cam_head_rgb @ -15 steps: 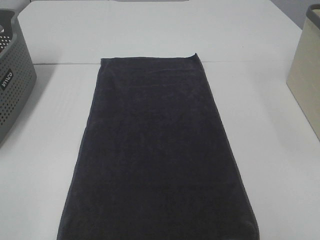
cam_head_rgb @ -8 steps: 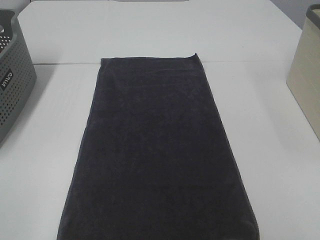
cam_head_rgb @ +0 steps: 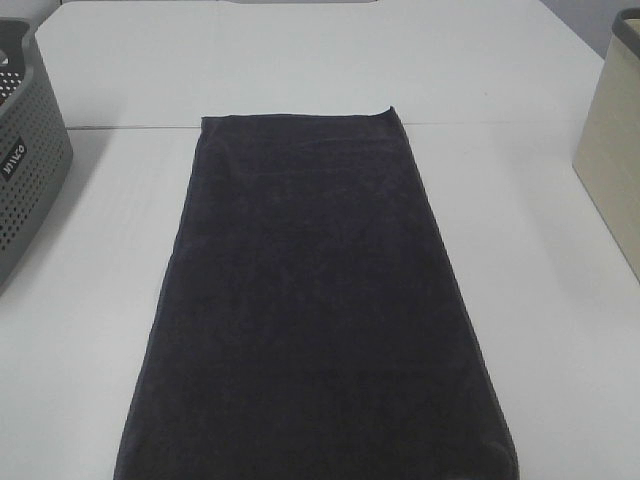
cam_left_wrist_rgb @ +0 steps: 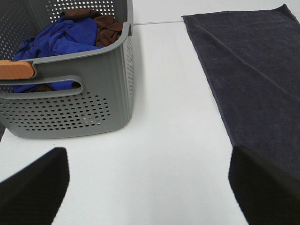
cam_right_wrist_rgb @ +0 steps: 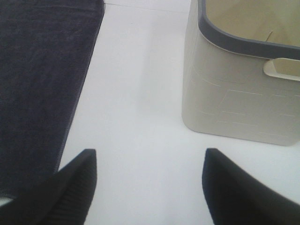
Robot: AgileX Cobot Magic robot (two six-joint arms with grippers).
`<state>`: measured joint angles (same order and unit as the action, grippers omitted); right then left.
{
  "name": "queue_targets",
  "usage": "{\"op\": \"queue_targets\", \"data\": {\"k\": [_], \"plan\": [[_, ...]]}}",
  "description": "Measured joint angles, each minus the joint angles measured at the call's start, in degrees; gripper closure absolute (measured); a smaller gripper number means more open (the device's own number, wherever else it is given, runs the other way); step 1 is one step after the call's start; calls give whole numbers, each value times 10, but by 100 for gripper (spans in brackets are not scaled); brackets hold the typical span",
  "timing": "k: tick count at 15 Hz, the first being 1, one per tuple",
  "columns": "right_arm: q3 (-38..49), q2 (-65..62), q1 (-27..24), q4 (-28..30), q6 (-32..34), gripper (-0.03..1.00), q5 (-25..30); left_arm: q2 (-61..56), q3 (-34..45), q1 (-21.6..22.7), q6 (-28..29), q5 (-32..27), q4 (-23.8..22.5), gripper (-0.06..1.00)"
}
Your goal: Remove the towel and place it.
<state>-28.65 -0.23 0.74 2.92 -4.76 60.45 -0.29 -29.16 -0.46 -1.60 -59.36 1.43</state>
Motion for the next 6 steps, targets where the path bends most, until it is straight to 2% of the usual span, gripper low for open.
{"op": "queue_targets", "data": {"k": [6], "plan": [[0,0,0,0,0,33,0,0,0,0,0,0,0,8]]}}
